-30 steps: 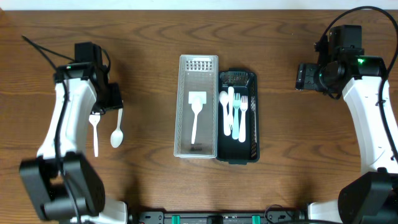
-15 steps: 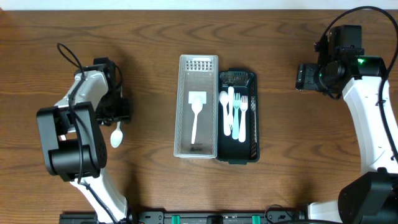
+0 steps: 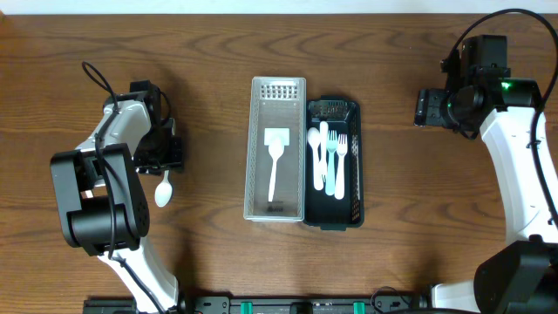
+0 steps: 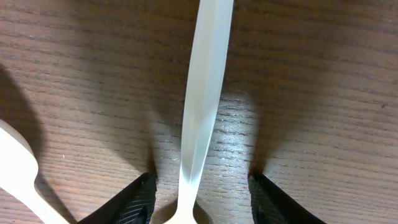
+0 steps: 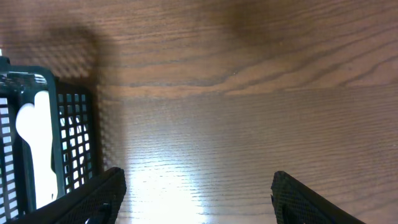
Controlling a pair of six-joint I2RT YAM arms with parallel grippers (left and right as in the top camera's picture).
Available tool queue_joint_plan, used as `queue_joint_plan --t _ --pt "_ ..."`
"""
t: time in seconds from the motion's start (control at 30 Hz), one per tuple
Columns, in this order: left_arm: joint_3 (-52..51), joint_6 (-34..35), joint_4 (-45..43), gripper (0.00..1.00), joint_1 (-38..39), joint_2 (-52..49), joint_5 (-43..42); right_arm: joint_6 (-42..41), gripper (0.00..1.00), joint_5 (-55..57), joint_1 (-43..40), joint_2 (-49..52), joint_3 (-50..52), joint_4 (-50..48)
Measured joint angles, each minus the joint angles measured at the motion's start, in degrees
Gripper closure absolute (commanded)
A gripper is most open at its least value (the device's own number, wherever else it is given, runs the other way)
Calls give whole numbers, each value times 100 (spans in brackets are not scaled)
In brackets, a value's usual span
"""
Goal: Pack container
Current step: 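Lower the left gripper and grasp a white spoon by its handle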
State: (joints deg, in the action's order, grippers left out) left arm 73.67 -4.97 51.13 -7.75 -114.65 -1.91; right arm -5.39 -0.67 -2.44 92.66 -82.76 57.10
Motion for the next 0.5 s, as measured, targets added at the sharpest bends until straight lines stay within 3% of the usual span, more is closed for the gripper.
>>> queue_joint_plan --t 0.1,0.27,0.5 --pt "-11 0 -9 55 -4 7 -31 0 22 0 0 0 0 0" --pt "-83 -31 -35 76 0 39 -142 0 22 0 0 0 0 0" --pt "-149 -28 -37 87 7 81 -160 0 22 0 0 0 0 0"
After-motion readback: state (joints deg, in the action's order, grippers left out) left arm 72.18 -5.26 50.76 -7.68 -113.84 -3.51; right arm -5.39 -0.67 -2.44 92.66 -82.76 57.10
